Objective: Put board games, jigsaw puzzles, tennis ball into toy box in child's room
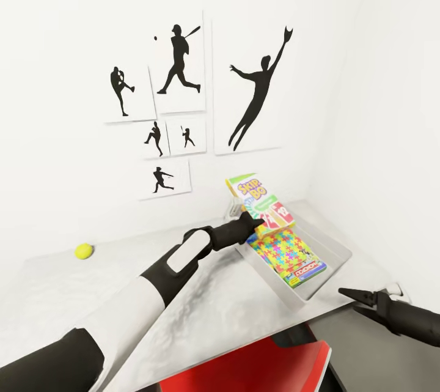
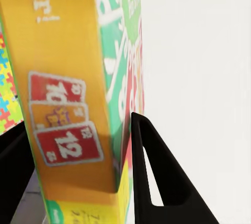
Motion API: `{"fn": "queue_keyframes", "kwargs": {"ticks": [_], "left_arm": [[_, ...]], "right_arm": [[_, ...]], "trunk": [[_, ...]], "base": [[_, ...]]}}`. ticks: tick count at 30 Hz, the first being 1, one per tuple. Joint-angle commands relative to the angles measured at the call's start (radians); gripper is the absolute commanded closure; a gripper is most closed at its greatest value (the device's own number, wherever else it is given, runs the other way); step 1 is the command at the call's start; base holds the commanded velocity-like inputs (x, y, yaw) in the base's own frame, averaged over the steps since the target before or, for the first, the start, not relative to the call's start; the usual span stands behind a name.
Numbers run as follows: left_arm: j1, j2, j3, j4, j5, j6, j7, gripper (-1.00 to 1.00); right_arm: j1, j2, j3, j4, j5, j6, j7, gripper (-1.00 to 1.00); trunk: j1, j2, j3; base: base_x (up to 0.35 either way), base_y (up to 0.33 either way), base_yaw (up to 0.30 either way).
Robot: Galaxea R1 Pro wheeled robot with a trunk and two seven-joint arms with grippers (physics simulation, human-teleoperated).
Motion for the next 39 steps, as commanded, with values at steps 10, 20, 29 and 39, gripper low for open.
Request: {"fn": "queue_keyframes", "kwargs": {"ticks": [10,20,29,39], "left_arm": [[-0.001,0.0,-0.028,-0.077,0.106,-0.125,0.024,1.0],[-0.001,0.0,-0.182,-0.083,0.184,-0.192,0.057,1.0],[-0.001,0.0,-0.187,-0.082,0.188,-0.2,0.062,1.0],[-0.001,0.0,-0.188,-0.082,0.187,-0.191,0.065,1.0]], "right_arm": [[-0.001,-0.007,-0.092,0.001,-0.001,0.004,0.014,-1.0],[-0.001,-0.005,-0.094,0.001,0.001,0.004,0.014,-1.0],[-0.001,-0.004,-0.094,0.001,0.003,0.004,0.014,-1.0],[-0.001,-0.003,-0.094,0.001,0.007,0.004,0.014,-1.0]], "trunk": [[0.001,-0.002,-0.002],[0.001,-0.002,-0.002],[0.001,-0.002,-0.002],[0.001,-0.002,-0.002]], "base": [[0.0,0.0,0.0],[0.0,0.0,0.0],[0.0,0.0,0.0],[0.0,0.0,0.0]]}}
